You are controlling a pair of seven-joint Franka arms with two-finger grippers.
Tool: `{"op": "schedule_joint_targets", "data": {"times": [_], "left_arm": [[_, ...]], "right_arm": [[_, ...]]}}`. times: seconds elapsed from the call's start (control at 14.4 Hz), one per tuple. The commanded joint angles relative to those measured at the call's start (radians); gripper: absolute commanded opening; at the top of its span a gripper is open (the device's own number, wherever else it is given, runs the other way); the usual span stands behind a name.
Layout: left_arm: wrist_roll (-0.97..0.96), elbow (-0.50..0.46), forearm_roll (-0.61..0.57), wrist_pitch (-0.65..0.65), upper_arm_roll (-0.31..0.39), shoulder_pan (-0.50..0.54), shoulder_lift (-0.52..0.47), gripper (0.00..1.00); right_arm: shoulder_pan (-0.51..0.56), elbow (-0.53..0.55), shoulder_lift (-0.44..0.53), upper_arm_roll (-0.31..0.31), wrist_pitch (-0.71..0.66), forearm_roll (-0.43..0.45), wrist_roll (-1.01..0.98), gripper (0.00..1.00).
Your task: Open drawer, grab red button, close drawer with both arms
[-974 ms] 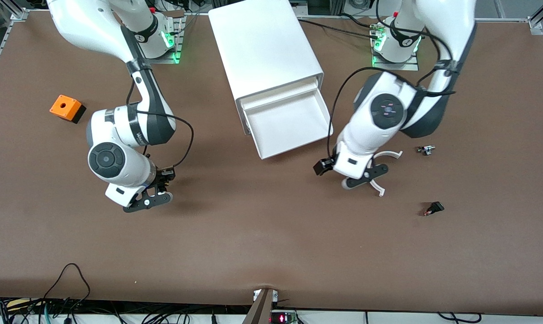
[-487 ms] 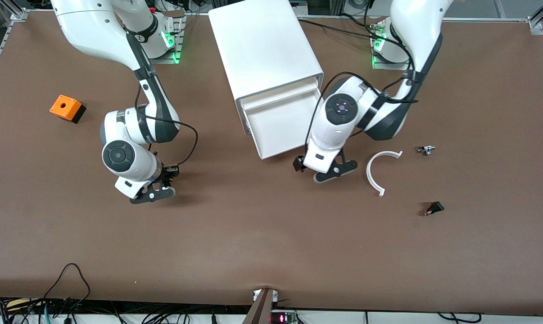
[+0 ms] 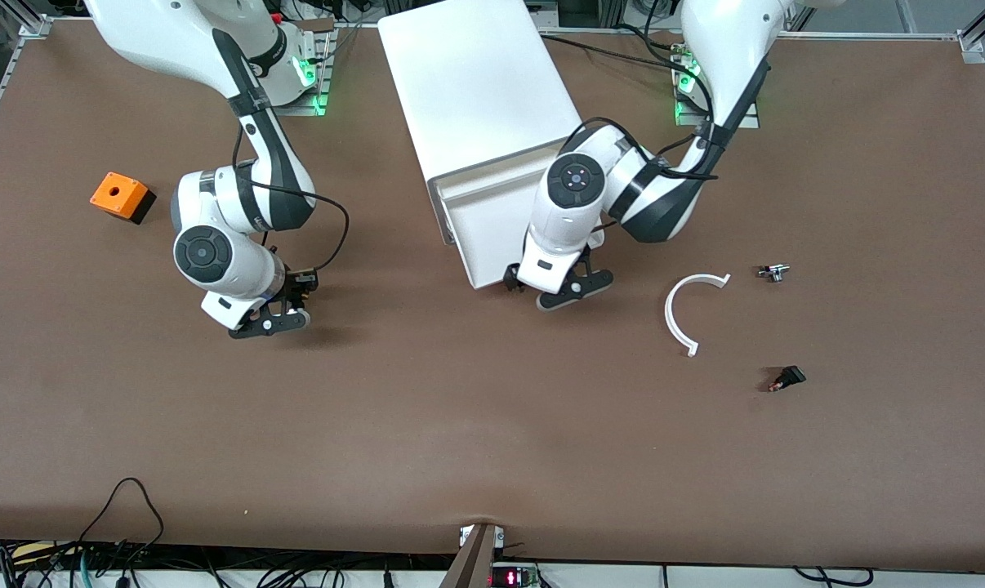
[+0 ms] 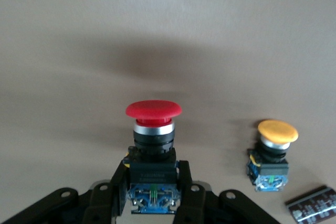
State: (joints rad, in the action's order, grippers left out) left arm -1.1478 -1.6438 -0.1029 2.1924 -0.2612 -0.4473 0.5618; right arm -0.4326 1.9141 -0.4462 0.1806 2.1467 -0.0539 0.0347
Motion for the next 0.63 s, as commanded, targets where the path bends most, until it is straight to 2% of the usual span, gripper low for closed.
{"op": "schedule_joint_targets", "data": {"times": [0.0, 0.14, 0.35, 0.56], "left_arm": [[-0.013, 0.007, 0.043, -0.055, 0.000, -0.005, 0.000, 1.00], [-0.007, 0.009, 0.124, -0.083, 0.000, -0.005, -0.003, 1.00], [-0.003, 0.010, 0.131, -0.103, -0.053, 0.009, 0.000, 1.00], [0.003, 0.009, 0.132, -0.117, -0.067, -0.004, 0.010, 1.00]], "right_arm": [[0.029, 0.057, 0.024, -0.015, 0.024, -0.030, 0.008, 0.28], [0.032, 0.062, 0.018, -0.015, 0.030, -0.030, 0.008, 0.28], [0.032, 0.094, 0.015, -0.015, 0.062, -0.029, 0.011, 0.28], [0.032, 0.109, -0.014, -0.015, 0.105, -0.029, 0.013, 0.28]]}}
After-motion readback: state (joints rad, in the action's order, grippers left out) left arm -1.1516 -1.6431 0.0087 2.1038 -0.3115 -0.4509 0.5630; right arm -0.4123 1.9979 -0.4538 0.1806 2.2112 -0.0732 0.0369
